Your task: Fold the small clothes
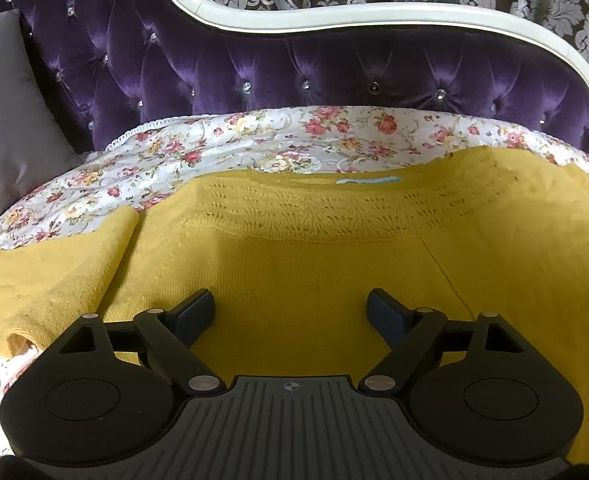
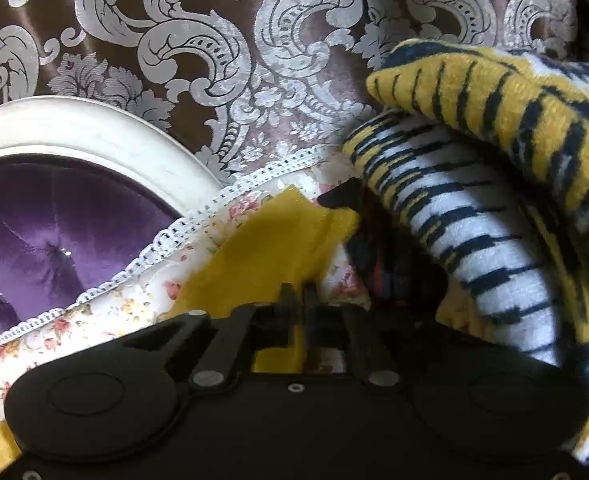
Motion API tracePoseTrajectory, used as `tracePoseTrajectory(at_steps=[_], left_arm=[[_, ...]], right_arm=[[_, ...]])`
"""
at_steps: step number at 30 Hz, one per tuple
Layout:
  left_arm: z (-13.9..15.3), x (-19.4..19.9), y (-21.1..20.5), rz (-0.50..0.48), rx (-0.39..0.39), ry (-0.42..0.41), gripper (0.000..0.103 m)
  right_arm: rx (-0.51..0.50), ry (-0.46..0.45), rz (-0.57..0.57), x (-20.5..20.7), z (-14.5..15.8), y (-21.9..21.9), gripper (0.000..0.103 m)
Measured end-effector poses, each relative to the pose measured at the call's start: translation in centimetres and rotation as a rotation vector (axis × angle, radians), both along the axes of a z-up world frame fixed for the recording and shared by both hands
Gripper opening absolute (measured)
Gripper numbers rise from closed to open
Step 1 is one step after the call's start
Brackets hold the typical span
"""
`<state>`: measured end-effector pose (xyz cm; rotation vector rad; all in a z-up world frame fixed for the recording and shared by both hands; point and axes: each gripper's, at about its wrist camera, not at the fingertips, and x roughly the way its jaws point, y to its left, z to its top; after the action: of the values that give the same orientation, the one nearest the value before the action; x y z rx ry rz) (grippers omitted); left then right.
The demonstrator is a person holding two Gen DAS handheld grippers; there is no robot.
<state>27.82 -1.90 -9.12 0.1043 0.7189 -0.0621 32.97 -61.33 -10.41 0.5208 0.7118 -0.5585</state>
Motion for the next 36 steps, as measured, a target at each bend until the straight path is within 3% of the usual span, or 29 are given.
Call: tracePoseTrajectory(at_steps=[5,9,14,19,24,28,32,36], left_arm=[[0.7,0.0,0.7,-0.003,-0.024,0.03,0.08],[2.0,-1.0,1.9,0.008,-0.023,0.029,0.079],[3.7,-2.6,4.4,0.024,-0.032,0.008,0.079],[4.9,-4.4,7.0,0.048,-0.034,-0.007,0.079],[5.4,-5.9,9.7,0.08,-0.06,-0.006,0.079],[5.1,-6.7,11.5,0.104,-0.079,0.007,0.079],[4.5,-7.2,12.8,0.125,-0.102,0.026,0.079],[4.1,-7.3,13.6,0.13,-0.128,0.035,0.079]], right_arm=[[-0.08,-0.033,0.042,-0.6,3.6,2.3,0.009],[-0.127,-0.102,0.177,-0.4,9.1,6.7,0.009],[-0.143,-0.226,0.412,0.2,15.9,16.3,0.009],[-0.096,-0.308,0.658,0.5,18.9,28.0,0.009],[-0.057,-0.336,0.876,0.1,17.1,39.4,0.009],[-0.055,-0.293,1.001,-0.5,13.0,47.0,0.009],[-0.096,-0.249,1.081,-1.3,8.6,51.8,0.009],[-0.157,-0.246,1.139,-3.8,6.4,54.7,0.015]])
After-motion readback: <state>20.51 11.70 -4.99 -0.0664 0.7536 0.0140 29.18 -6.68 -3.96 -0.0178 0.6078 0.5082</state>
